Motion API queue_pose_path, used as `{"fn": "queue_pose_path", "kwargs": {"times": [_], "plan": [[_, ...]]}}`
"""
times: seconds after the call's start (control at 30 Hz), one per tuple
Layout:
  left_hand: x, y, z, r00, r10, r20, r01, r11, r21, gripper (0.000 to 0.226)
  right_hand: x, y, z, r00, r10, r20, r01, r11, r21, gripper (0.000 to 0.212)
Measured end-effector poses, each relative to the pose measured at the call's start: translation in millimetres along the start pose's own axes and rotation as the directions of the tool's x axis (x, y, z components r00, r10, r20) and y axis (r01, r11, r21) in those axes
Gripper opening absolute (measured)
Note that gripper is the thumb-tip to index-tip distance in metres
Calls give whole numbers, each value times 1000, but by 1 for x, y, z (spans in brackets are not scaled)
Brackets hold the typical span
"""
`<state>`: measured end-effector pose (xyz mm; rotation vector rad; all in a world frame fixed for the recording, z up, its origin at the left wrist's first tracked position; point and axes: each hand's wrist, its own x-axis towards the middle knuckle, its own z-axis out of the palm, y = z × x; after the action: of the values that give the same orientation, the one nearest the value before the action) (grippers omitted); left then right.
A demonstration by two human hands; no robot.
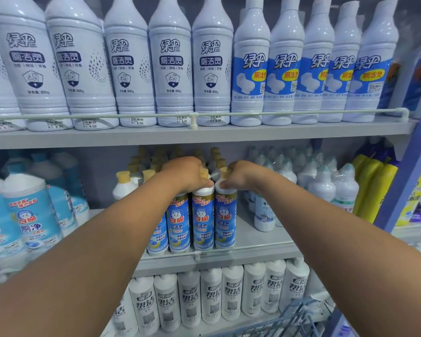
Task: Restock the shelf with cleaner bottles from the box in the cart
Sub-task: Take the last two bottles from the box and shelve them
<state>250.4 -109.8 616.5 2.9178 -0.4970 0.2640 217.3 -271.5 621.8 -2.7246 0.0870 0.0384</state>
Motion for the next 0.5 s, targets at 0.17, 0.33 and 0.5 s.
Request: {"fn": "queue_pose_path", "kwargs": {"times": [0.17,0.33,0.5], "plan": [[-3,3,-1,1000,-5,-11,5,1000,17,46,-5,3,1,1000,-13,-16,14,999,33,46],[-25,-12,14,962,28,-273,-66,989,-130,61,-8,22,31,980,-48,-194,123,908,401,41],[-97,-72,52,614,-279,-739,-244,823,-513,42,-10,54,95,954,-11,-300,227,680,697,65]]}}
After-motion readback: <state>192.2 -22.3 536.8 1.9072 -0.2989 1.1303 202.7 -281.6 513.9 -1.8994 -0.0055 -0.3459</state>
